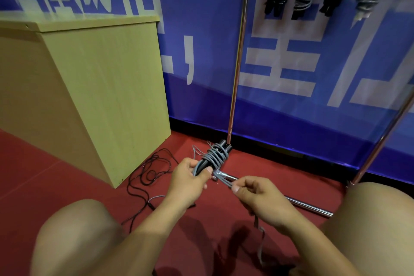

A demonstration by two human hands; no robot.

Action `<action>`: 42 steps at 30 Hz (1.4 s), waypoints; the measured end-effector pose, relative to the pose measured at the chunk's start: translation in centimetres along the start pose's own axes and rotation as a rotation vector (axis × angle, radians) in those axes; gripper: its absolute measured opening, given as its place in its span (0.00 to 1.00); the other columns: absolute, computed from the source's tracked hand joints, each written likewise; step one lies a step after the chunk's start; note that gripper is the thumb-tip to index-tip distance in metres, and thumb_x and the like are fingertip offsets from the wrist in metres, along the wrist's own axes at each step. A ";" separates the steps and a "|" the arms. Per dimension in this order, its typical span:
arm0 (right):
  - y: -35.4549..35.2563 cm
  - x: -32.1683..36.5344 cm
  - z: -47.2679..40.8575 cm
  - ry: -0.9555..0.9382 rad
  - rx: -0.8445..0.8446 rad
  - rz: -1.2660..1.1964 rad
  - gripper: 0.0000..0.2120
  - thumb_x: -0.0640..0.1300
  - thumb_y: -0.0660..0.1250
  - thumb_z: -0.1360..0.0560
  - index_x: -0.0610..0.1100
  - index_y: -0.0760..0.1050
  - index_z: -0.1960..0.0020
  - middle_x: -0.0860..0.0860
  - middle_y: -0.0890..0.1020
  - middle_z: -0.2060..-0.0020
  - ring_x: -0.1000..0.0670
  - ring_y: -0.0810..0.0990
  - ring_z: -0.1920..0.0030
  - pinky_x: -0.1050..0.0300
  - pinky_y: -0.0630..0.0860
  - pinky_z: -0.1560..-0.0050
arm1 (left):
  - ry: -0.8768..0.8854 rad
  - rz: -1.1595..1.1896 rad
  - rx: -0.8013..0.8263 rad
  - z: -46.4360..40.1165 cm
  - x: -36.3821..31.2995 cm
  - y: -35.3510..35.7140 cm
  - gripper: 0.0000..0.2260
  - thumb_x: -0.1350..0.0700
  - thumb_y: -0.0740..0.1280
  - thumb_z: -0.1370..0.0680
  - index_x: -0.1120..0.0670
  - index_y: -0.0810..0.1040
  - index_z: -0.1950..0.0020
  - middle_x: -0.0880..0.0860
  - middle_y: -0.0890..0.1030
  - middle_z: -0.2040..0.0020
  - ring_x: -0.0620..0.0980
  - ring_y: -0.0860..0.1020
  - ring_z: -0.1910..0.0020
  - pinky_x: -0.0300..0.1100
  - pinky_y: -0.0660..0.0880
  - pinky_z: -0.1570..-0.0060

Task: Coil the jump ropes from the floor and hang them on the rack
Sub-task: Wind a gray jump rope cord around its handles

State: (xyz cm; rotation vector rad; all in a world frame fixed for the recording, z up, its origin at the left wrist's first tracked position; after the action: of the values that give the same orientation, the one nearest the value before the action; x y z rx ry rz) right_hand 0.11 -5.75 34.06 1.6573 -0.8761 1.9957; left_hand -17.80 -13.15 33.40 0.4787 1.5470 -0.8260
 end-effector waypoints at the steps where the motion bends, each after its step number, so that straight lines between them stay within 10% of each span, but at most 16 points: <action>1: 0.0 0.0 0.0 -0.004 0.012 0.036 0.06 0.43 0.67 0.21 0.43 0.79 0.55 0.55 0.71 0.74 0.56 0.66 0.73 0.61 0.65 0.71 | 0.018 -0.031 -0.016 -0.1 0.1 0.1 0.06 0.58 0.72 0.23 0.54 0.76 0.50 0.55 0.86 0.58 0.44 0.78 0.72 0.41 0.76 0.65; 11: -1.0 -0.6 -0.1 -0.104 -0.068 0.363 0.07 0.47 0.71 0.25 0.48 0.79 0.61 0.56 0.74 0.74 0.58 0.70 0.72 0.59 0.70 0.66 | 0.104 -0.434 -0.075 -1.4 1.0 0.1 0.07 0.53 0.74 0.26 0.49 0.77 0.55 0.45 0.83 0.60 0.48 0.81 0.60 0.41 0.75 0.61; 22: -1.1 -0.4 -0.1 -0.355 -0.311 0.547 0.03 0.45 0.73 0.27 0.52 0.83 0.56 0.58 0.81 0.63 0.60 0.79 0.57 0.73 0.68 0.58 | 0.398 -0.810 0.525 1.7 0.7 0.9 0.05 0.51 0.70 0.26 0.48 0.78 0.51 0.48 0.80 0.62 0.51 0.79 0.59 0.46 0.75 0.58; 35: -3.4 0.8 -0.2 0.056 -0.023 -0.139 0.08 0.46 0.75 0.32 0.43 0.79 0.63 0.48 0.78 0.69 0.53 0.72 0.71 0.60 0.69 0.69 | 0.107 0.047 0.894 3.1 -2.9 -1.4 0.10 0.60 0.68 0.29 0.60 0.82 0.50 0.54 0.82 0.63 0.45 0.73 0.71 0.34 0.65 0.75; 38: -3.2 0.8 -0.1 0.033 -0.011 -0.093 0.13 0.29 0.68 0.29 0.45 0.80 0.65 0.46 0.77 0.70 0.51 0.70 0.69 0.58 0.64 0.68 | 0.049 0.214 0.880 3.1 -2.9 -1.7 0.11 0.60 0.68 0.29 0.57 0.83 0.48 0.56 0.83 0.61 0.44 0.73 0.72 0.34 0.60 0.78; 42: -2.7 0.3 -0.4 0.046 -0.041 -0.098 0.12 0.36 0.66 0.22 0.44 0.77 0.64 0.47 0.75 0.70 0.54 0.67 0.74 0.59 0.63 0.71 | 0.014 0.359 0.755 2.9 -2.7 -1.2 0.12 0.62 0.67 0.27 0.61 0.80 0.44 0.58 0.82 0.58 0.45 0.73 0.70 0.33 0.62 0.77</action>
State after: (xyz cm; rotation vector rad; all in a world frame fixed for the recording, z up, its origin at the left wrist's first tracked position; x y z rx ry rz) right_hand 1.56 -3.59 34.88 1.5945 -0.7987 1.9298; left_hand -16.32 -15.62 36.38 1.2684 1.0683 -1.1041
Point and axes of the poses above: each hand's wrist, its own z-axis away from the middle knuckle, its own y-axis out of the palm, x = y × z, the point moved 1 cm from there along -z, towards the middle knuckle
